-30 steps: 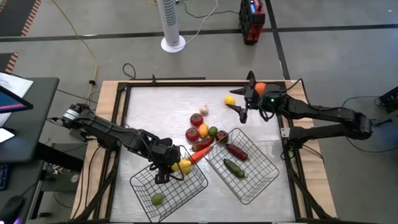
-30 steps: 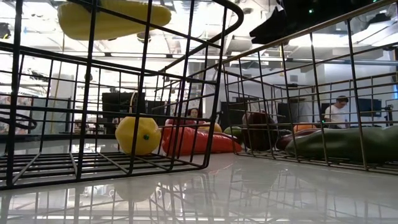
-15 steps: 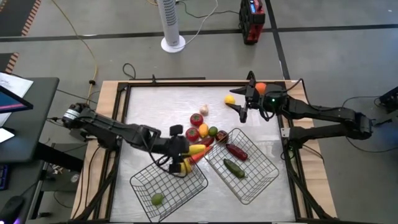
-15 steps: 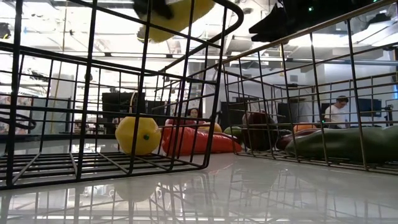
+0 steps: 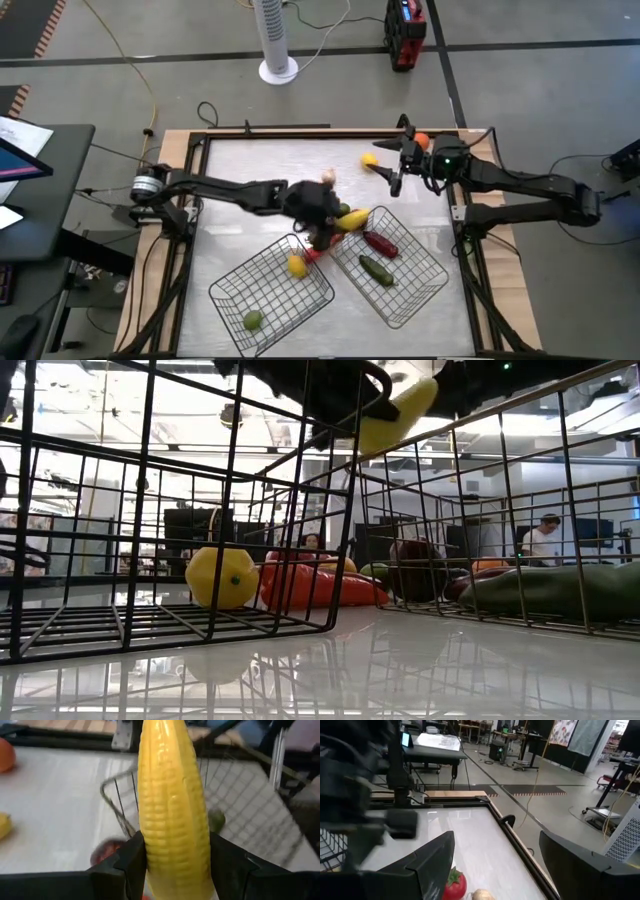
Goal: Sort produce into baskets
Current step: Put the yellow corn into the gold wire basket, then put the top yellow lemon into the black wire basket
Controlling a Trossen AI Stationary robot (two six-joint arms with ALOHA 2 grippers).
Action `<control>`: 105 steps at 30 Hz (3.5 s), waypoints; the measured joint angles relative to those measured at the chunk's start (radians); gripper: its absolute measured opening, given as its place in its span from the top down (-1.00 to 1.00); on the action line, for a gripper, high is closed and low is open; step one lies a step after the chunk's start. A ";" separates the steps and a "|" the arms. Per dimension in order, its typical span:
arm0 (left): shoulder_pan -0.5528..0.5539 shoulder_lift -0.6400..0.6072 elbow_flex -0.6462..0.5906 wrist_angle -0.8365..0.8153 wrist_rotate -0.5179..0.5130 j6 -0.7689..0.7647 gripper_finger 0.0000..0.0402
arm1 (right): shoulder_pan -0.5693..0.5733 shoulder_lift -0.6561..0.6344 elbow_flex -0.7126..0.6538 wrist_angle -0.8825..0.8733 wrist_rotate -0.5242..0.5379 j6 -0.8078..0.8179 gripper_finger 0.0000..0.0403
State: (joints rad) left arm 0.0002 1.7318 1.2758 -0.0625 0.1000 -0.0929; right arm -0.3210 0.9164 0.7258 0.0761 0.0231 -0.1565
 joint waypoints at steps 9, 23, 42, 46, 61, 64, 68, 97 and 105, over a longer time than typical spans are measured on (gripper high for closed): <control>0.067 0.142 0.087 0.079 0.224 -0.050 0.19 | 0.005 0.004 0.000 -0.032 0.000 -0.010 -0.58; -0.008 0.215 0.270 -0.230 0.051 0.022 -0.22 | 0.004 0.004 0.000 -0.031 0.001 -0.039 -0.58; -0.104 0.002 0.117 -0.281 -0.246 0.220 -0.27 | 0.004 0.004 0.000 -0.088 0.009 -0.009 -0.58; -0.124 -0.162 -0.084 -0.100 -0.348 0.202 -0.25 | 0.004 0.004 0.000 -0.087 0.009 0.030 -0.58; -0.032 -0.680 -0.673 0.706 -0.608 0.342 -0.25 | 0.070 0.204 0.000 -0.027 0.087 0.157 -0.58; 0.008 -0.743 -0.717 0.699 -0.611 0.315 -0.25 | 0.061 0.256 0.000 -0.008 0.092 0.136 -0.58; 0.074 -0.796 -0.755 0.694 -0.605 0.284 -0.25 | -0.011 0.306 0.011 -0.014 0.086 0.125 -0.58; 0.314 -0.791 -0.762 0.542 -0.374 0.175 -0.25 | -0.345 0.709 0.181 -0.276 0.051 0.145 -0.58; 0.314 -0.791 -0.762 0.543 -0.365 0.154 -0.25 | -0.340 0.772 0.183 -0.231 -0.022 0.137 -0.58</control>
State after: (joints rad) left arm 0.3141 0.9413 0.5140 0.4808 -0.2651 0.0609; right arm -0.6609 1.6887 0.9085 -0.1551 0.0009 -0.0200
